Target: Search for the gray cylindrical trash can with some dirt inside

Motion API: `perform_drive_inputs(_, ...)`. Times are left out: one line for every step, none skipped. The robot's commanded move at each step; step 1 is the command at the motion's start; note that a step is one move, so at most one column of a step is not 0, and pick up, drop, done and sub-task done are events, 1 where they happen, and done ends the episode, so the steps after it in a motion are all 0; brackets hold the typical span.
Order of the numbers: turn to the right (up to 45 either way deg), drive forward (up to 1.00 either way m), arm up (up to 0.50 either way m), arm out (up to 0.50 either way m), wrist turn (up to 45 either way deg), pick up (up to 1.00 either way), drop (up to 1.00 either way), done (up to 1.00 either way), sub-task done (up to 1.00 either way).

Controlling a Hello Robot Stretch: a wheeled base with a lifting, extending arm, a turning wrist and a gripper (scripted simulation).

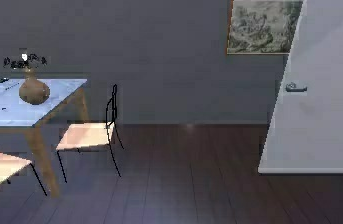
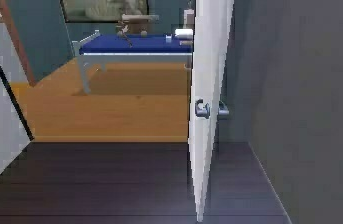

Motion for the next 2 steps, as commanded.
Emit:
perform_drive_inputs(45.0, 0.0, 0.0, 0.0, 0.0, 0.0, 0.0, 0.0, 0.0)
perform_drive_inputs(18.0, 0.0, 0.0, 0.0, 0.0, 0.0, 0.0, 0.0, 0.0)
